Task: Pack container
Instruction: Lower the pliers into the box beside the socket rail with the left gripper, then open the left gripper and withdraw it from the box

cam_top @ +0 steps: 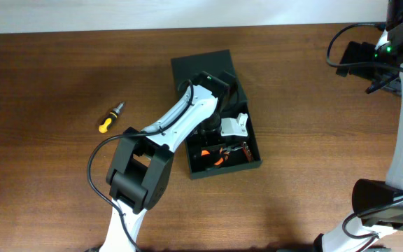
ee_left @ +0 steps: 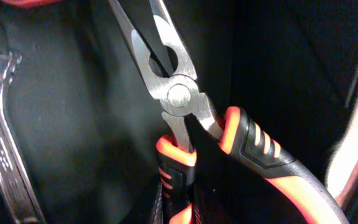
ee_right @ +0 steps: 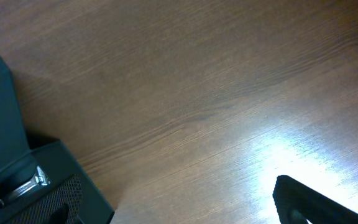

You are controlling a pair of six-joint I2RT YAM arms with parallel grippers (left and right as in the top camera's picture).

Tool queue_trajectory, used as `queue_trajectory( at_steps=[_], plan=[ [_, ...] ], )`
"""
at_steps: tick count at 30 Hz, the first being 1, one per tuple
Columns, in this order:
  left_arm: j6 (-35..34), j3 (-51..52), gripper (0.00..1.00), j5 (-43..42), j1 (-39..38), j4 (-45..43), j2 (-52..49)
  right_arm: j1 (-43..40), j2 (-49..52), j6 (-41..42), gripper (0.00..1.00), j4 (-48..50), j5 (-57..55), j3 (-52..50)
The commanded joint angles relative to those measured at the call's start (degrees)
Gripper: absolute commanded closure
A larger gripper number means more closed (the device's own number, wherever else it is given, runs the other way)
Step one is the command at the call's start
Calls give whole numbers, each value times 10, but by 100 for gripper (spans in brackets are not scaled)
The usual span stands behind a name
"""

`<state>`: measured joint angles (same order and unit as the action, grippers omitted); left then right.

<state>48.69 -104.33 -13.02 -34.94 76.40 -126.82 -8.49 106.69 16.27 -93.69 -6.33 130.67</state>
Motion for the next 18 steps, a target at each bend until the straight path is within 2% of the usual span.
queue_trajectory(
  at_steps=[1,5,11,18],
  plan=[
    [40,20,98,-12,-6,-2,21,-2,-5,2,1,0,1,-1],
    [68,35,98,-12,-5,-9,21,-2,-5,2,1,0,1,-1],
    [167,38,98,-12,-5,-15,21,-2,-5,2,1,0,1,-1],
    [172,38,98,15,-5,-38,21,-2,-5,2,1,0,1,-1]
  ],
)
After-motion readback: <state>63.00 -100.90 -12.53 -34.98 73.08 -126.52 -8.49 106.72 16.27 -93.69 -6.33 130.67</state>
